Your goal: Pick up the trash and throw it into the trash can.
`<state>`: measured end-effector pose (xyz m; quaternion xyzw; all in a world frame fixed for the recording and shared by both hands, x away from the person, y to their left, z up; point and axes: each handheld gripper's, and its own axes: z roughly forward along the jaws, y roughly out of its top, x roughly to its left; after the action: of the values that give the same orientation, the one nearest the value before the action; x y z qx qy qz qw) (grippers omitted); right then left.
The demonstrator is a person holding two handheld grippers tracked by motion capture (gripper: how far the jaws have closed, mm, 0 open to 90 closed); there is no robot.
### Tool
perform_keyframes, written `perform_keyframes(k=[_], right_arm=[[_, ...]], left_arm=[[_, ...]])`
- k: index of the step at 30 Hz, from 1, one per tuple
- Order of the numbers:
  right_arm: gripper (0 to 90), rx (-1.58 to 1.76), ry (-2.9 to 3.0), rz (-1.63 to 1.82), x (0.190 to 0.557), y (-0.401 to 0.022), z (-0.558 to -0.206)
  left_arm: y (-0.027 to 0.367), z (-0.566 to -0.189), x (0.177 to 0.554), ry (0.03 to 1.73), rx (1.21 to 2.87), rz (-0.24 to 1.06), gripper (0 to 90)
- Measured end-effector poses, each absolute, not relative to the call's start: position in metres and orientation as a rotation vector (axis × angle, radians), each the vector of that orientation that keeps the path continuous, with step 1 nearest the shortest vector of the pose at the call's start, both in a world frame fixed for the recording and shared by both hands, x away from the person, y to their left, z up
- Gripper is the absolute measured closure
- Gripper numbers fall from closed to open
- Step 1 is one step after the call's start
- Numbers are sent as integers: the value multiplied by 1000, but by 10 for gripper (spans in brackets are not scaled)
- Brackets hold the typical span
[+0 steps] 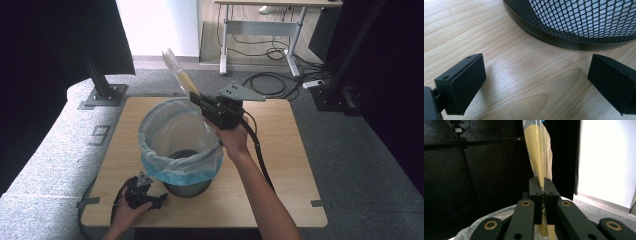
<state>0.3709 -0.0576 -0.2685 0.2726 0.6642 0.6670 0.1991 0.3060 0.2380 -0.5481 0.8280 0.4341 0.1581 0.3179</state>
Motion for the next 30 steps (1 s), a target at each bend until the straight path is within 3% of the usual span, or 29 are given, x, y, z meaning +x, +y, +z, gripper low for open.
perform_keyframes(k=[9,10,12,13,14,15,30], right_arm=[[848,741,1885,1853,374,-49,-271],[791,737,1892,1848,375,-48,-272],[534,743,1907,1805,376,-46,-274],[534,743,1907,1805,376,-46,-274],[389,777,1933,1756,379,-46,-278],[364,801,1933,1739,380,-48,-279],[336,836,1916,1655,367,-86,-292]], left_arm=[[238,-548,306,1142,2178,416,14],[238,-548,306,1142,2178,416,15],[238,-548,306,1142,2179,416,14],[238,-548,306,1142,2179,416,14],[238,-548,306,1141,2179,416,14],[238,-548,306,1141,2179,416,14],[238,-548,306,1141,2179,416,14]])
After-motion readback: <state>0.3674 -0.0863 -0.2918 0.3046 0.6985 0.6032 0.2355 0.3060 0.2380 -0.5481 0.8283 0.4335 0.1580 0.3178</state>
